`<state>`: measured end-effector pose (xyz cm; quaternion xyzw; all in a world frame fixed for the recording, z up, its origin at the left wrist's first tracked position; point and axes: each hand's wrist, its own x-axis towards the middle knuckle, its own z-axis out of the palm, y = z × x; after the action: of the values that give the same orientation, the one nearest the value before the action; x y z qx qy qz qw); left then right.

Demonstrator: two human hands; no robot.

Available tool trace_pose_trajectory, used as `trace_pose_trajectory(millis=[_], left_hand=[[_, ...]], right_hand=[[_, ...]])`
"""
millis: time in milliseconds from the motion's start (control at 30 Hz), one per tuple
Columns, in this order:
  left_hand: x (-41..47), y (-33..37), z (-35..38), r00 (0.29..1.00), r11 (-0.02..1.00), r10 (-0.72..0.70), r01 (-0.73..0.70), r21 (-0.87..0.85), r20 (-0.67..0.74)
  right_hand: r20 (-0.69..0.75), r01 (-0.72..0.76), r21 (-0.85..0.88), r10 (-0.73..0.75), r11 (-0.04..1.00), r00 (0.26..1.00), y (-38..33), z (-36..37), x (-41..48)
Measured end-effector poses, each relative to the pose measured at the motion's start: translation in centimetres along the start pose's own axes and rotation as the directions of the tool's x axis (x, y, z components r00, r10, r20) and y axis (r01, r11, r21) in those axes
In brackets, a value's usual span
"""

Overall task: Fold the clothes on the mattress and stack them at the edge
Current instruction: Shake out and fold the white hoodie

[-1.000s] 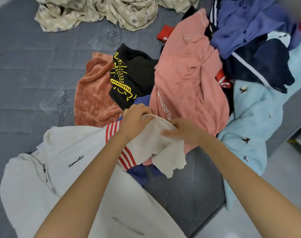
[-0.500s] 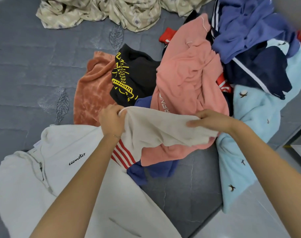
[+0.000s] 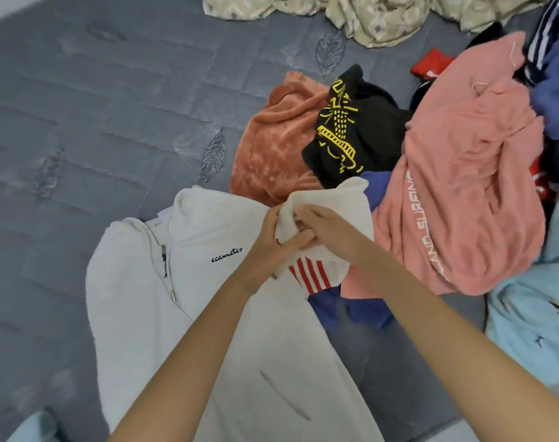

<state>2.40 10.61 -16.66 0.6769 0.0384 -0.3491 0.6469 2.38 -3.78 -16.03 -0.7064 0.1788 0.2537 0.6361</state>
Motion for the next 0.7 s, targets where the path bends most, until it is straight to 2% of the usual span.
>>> trace_pose_trajectory(millis=[67,133,200,233,300,367,400,500,533,700], left_hand=[[-1.3,-1.4,-3.0,0.993,0.999,-0.009,0.013,0.036,-0.116],[-2.6,-3.2,-6.1,0.972,1.0,-0.008,0.013,0.018,-0.236],[-4.1,-4.9,-9.1,0.929,0.999,-0.023,0.036,0.027,-0.369],[-4.8,-5.9,-10.6,0.897,0.999,-0.037,0.047,0.01,-0.44],[-6.2,-7.6,-13.6,0.82,0.996,-0.088,0.052,-0.079,-0.566],[-7.5,-9.4,-16.6,0.737,0.992,-0.108,0.033,-0.124,-0.667],[-8.2,-10.4,-18.2,0.692,0.992,-0.116,0.042,-0.12,-0.713],[-9.9,-12.7,-22.3,0.566,0.99,-0.13,0.115,-0.079,-0.814],[-10.4,-13.3,-23.3,0.549,0.991,-0.106,0.126,-0.043,-0.829],[-10.8,-15.3,-27.2,0.547,0.953,0.004,0.251,0.168,-0.837]], right_hand=[[0.06,0.076,-0.13,-0.069,0.989,0.996,0.2,3.2,0.5],[0.092,0.155,-0.177,-0.14,0.972,0.986,0.7,5.3,1.1],[0.185,0.196,-0.249,-0.152,0.948,0.971,1.3,7.0,1.5],[0.236,0.21,-0.346,-0.132,0.914,0.963,1.8,8.0,1.8],[0.242,0.24,-0.648,-0.103,0.723,0.965,3.2,9.6,2.5],[0.171,0.205,-0.826,-0.114,0.526,0.979,4.3,11.1,2.8],[0.155,0.193,-0.852,-0.119,0.487,0.981,4.7,11.8,2.9],[0.153,0.174,-0.87,-0.083,0.46,0.985,6.3,13.8,2.9],[0.157,0.17,-0.883,-0.067,0.437,0.985,6.8,14.5,3.0],[0.125,0.131,-0.948,-0.042,0.29,0.991,9.5,16.1,3.8]])
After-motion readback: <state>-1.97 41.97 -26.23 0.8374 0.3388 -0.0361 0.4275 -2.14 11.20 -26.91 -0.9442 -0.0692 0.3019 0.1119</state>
